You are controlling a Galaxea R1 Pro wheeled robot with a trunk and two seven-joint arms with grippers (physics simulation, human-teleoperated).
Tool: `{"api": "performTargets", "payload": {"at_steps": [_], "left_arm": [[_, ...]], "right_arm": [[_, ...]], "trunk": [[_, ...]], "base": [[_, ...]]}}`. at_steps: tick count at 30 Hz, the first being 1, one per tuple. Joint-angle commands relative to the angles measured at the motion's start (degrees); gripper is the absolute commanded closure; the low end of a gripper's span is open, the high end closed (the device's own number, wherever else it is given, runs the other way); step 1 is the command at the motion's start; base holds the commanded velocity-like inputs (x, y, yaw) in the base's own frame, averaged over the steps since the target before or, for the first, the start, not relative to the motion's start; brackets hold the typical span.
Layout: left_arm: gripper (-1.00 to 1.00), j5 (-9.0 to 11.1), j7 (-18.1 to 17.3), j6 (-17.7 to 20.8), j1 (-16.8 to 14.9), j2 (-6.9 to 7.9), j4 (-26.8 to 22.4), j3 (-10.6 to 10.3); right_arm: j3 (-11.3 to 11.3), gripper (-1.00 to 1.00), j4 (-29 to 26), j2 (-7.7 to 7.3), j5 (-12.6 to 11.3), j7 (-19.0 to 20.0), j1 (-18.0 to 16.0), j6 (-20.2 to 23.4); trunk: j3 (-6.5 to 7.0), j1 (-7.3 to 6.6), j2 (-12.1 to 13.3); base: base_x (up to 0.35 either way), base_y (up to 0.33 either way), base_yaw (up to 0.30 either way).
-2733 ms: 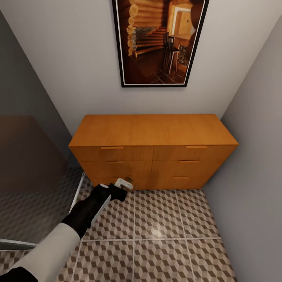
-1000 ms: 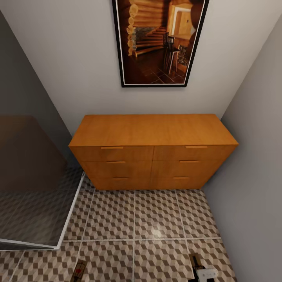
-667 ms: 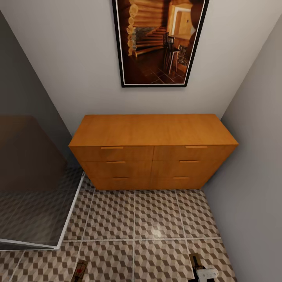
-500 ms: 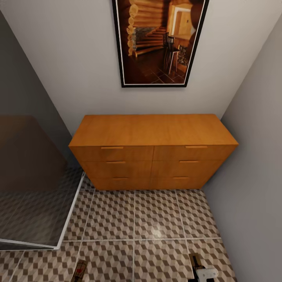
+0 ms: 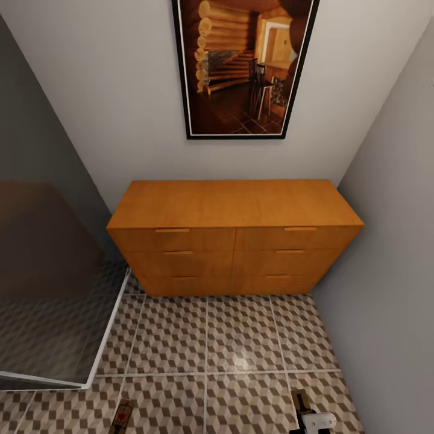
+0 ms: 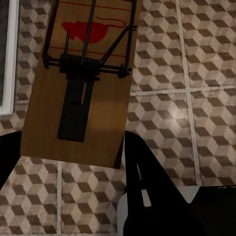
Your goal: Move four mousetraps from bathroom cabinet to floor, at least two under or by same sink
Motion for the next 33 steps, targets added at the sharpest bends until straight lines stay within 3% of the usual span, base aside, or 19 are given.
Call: {"api": "performTargets", "payload": {"at_steps": [1, 10, 33], "left_arm": [[1.00, -0.1, 0.6, -0.2, 0.0, -0.03, 0.2, -0.5], [1.00, 0.0, 0.6, -0.1, -0.1, -0.03, 0.2, -0.5], [1.00, 0.0, 0.6, -0.1, -0.1, -0.04, 0.2, -0.5]], "right_arm": [[0.5, 1.00, 0.0, -0.06, -0.3, -0.3, -0.1, -0.1], [0.5, 1.00, 0.0, -0.09, -0.3, -0.3, 0.0, -0.3], [0.6, 1.00, 0.0, -0.09, -0.3, -0.3, 0.0, -0.3]], "trunk": [[-0.03, 0.03, -0.1], [0.15, 0.03, -0.1], [2.21, 0.03, -0.1]], "base": [[0.000, 0.000, -0.090], [0.000, 0.000, -0.039], [0.000, 0.000, 0.000]]}}
